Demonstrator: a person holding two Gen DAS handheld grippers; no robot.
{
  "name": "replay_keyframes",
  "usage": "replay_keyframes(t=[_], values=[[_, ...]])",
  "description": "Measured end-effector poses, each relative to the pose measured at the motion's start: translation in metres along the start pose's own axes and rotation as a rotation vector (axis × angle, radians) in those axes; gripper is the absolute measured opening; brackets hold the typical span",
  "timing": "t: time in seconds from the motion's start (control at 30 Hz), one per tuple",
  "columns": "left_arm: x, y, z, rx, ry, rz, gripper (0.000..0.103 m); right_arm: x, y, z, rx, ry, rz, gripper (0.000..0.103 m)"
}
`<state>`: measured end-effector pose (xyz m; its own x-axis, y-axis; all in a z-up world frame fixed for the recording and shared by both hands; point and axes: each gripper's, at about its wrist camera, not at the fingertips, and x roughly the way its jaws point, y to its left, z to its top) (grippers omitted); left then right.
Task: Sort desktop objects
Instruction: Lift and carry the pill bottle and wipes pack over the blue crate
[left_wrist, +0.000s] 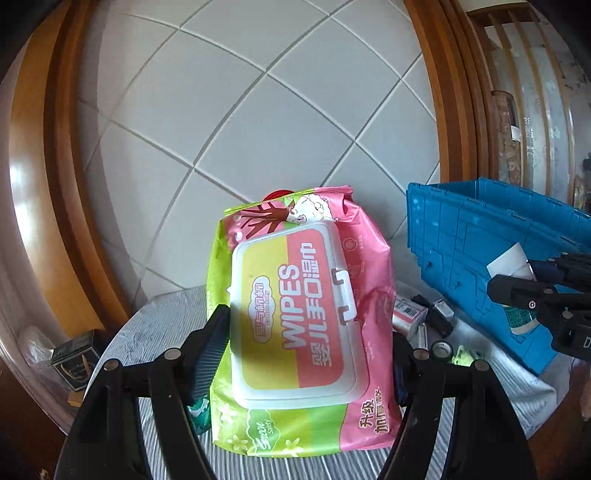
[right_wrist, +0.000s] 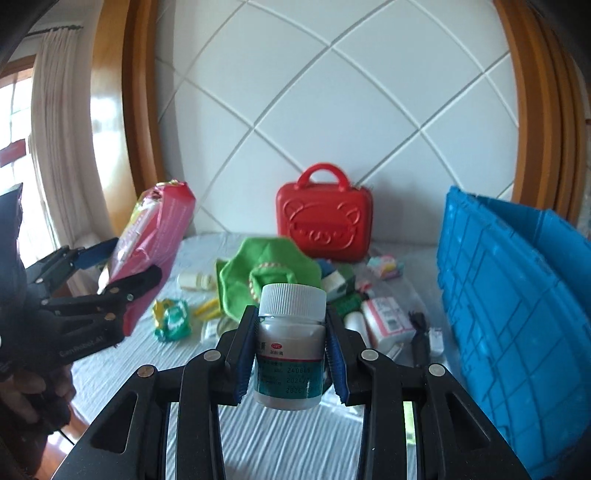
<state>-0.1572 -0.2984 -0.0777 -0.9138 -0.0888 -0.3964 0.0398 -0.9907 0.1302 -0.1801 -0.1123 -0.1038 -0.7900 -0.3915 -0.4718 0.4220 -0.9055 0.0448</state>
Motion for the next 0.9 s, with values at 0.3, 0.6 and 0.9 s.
replay_keyframes(t=[0.3,0.6,0.9], values=[[-0.006,-0.045,0.053,0.037,-0.104,-0.094,0.071,-0.053,-0.016,0.023,0.038,-0.101,-0.138,0.034],[-0.023,-0.116,0.092,0.116,-0.205,-0.219,0.071,-0.108,-0.078,0.02,0.117,-0.155,-0.306,0.034],[-0.025,-0.223,0.115,0.173,-0.234,-0.317,0.071,-0.16,-0.162,0.023,0.15,-0.207,-0.413,0.034]])
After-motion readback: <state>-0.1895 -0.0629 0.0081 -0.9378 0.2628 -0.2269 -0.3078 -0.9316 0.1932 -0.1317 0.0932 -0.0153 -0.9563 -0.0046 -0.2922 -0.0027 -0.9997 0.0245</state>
